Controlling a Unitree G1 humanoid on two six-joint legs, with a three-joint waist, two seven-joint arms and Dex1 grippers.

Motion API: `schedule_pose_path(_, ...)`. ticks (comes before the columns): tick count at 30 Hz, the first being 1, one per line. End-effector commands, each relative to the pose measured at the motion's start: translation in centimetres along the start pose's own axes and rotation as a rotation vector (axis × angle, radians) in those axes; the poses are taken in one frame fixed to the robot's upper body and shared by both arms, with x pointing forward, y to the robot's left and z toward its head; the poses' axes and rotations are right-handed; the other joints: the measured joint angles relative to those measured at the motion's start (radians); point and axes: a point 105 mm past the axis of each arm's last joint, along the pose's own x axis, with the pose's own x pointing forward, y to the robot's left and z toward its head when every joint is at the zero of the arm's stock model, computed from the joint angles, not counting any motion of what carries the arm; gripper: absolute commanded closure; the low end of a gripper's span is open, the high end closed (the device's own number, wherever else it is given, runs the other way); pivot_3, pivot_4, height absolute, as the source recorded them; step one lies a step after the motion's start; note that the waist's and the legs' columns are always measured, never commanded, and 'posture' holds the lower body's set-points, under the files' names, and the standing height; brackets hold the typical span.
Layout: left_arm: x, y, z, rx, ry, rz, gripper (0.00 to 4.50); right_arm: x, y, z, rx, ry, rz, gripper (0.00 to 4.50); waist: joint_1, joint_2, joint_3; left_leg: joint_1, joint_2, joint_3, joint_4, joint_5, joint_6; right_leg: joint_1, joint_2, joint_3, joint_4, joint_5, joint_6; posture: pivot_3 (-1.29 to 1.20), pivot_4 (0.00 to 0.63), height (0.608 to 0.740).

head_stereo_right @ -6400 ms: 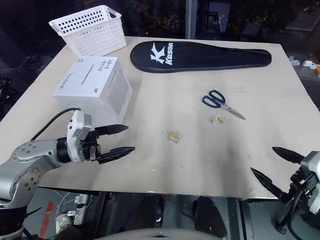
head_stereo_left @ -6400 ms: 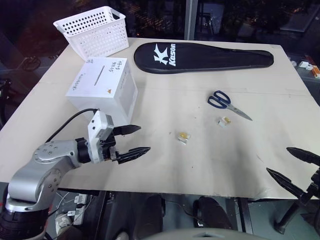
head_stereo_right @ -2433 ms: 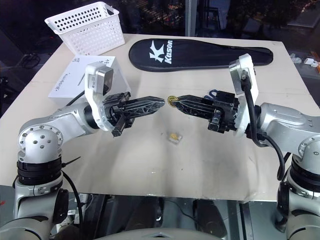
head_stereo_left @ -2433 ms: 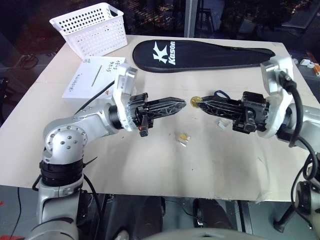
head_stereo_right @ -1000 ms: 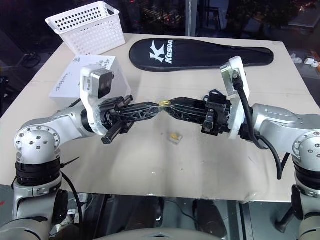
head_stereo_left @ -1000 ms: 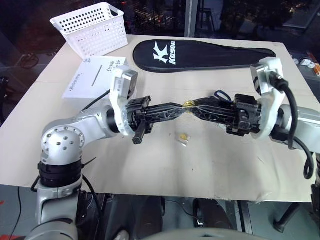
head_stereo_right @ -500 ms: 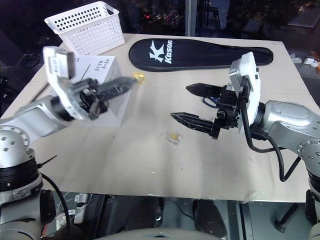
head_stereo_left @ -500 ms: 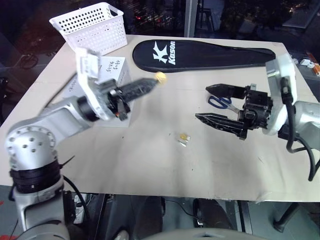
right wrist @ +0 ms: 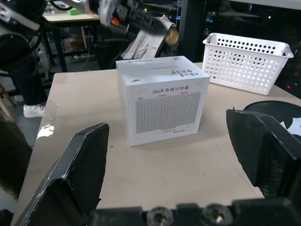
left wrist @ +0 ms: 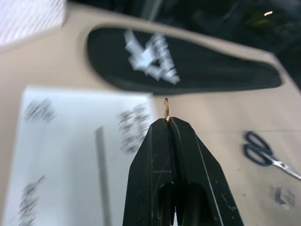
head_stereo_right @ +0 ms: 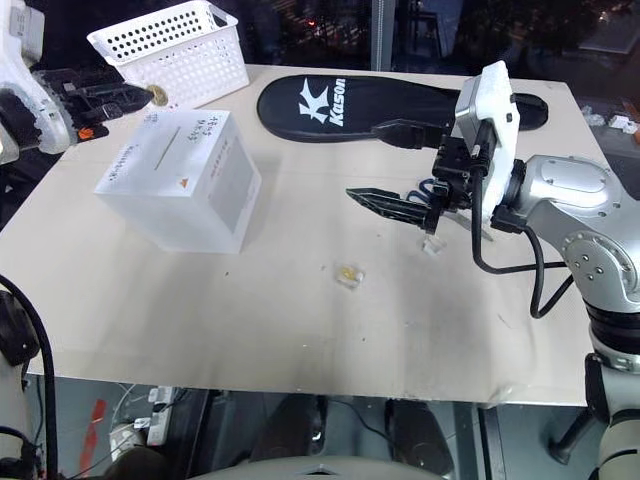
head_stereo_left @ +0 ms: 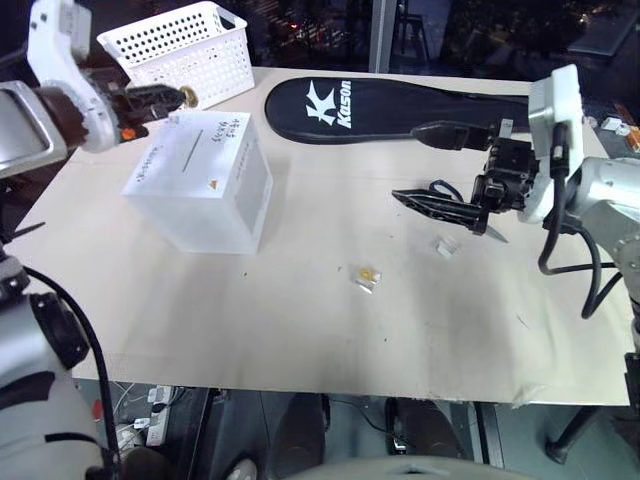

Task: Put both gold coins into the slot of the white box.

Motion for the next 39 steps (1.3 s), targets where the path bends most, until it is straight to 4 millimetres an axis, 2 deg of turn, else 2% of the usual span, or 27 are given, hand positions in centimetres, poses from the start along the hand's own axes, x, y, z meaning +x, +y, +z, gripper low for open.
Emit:
schedule_pose_path(1, -0.7, 0.0, 0.5, -0.008, 0.016, -0.001, 4.5, -0.1, 0.3, 1.1, -0.06, -0.043, 0.012, 0.18, 0.002, 0.0, 0.0, -0.003, 0.0, 0.0, 0.0, 0.001, -0.002, -0.003, 0.0, 0.0, 0.0, 0.0, 0.0, 0.0, 0.15, 0.74)
schedule_pose_path(2, -0.5, 0.3, 0.2, -0.016, 0.032, 0.011, 4.5, -0.1, 0.5, 1.0, -0.062, -0.05, 0.013, 0.18, 0.002, 0.0, 0.0, -0.013, 0.0, -0.001, 0.004, 0.002, -0.003, -0.012, 0.0, -0.001, 0.003, 0.0, 0.0, 0.0, 0.15, 0.74)
schedule_pose_path(8, 0.2, 1.8, -1.0, -0.037, 0.107, 0.071, 4.5, -0.3, 1.0, 0.5, -0.067, -0.06, -0.003, 0.18, 0.003, 0.0, 0.0, -0.013, -0.001, 0.0, 0.004, 0.002, -0.003, -0.012, -0.001, 0.0, 0.004, 0.0, 0.0, 0.0, 0.15, 0.74)
schedule_pose_path(15, 0.1, 3.1, -1.3, -0.034, 0.12, 0.136, 4.5, -0.5, 1.5, 0.3, -0.06, -0.052, -0.007, 0.18, 0.001, 0.0, 0.0, -0.012, -0.001, 0.0, 0.006, 0.002, -0.003, -0.013, 0.0, 0.0, 0.009, 0.0, 0.0, 0.0, 0.15, 0.74)
schedule_pose_path(29, 0.5, 1.9, -1.6, 0.083, 0.143, 0.115, 4.5, -0.3, 1.4, 0.4, -0.054, -0.048, 0.008, 0.18, -0.001, 0.0, 0.0, -0.012, -0.001, 0.001, 0.011, 0.0, 0.001, -0.014, 0.0, 0.002, 0.016, 0.0, 0.0, 0.0, 0.15, 0.74)
schedule_pose_path(32, 0.6, 1.9, -1.8, 0.099, 0.142, 0.117, 3.75, -0.3, 1.4, 0.3, -0.05, -0.045, 0.008, 0.15, 0.0, 0.0, 0.0, -0.012, -0.001, 0.0, 0.011, 0.0, 0.001, -0.014, 0.0, 0.001, 0.016, 0.0, 0.0, 0.0, 0.15, 0.74)
schedule_pose_path(34, 0.4, 1.9, -1.3, 0.11, 0.108, 0.111, 2.99, -0.3, 1.4, 0.3, -0.045, -0.042, 0.006, 0.15, 0.0, 0.0, 0.0, -0.011, -0.001, 0.001, 0.011, 0.0, 0.001, -0.014, 0.0, 0.002, 0.016, 0.0, 0.0, 0.0, 0.15, 0.74)
schedule_pose_path(36, 0.1, 1.3, -0.3, 0.128, 0.046, 0.075, 2.05, -0.3, 1.5, 0.2, -0.036, -0.037, 0.003, 0.15, -0.001, 0.0, 0.0, -0.011, -0.001, 0.001, 0.012, 0.0, 0.001, -0.014, 0.0, 0.001, 0.016, 0.0, 0.0, 0.0, 0.15, 0.74)
schedule_pose_path(38, -0.3, -0.3, 0.9, 0.153, -0.036, -0.026, 2.05, -0.3, 1.6, 0.0, -0.023, -0.029, -0.002, 0.15, 0.0, 0.0, 0.0, -0.011, -0.001, 0.0, 0.012, 0.0, 0.001, -0.014, 0.0, 0.001, 0.016, 0.0, 0.0, 0.0, 0.15, 0.74)
schedule_pose_path(39, -0.9, -2.4, 1.5, 0.19, -0.107, -0.161, 2.05, -0.3, 1.7, -0.3, -0.011, -0.015, -0.005, 0.15, 0.0, 0.0, 0.0, -0.012, -0.001, 0.0, 0.012, 0.0, 0.001, -0.014, 0.0, 0.001, 0.016, 0.0, 0.0, 0.0, 0.15, 0.74)
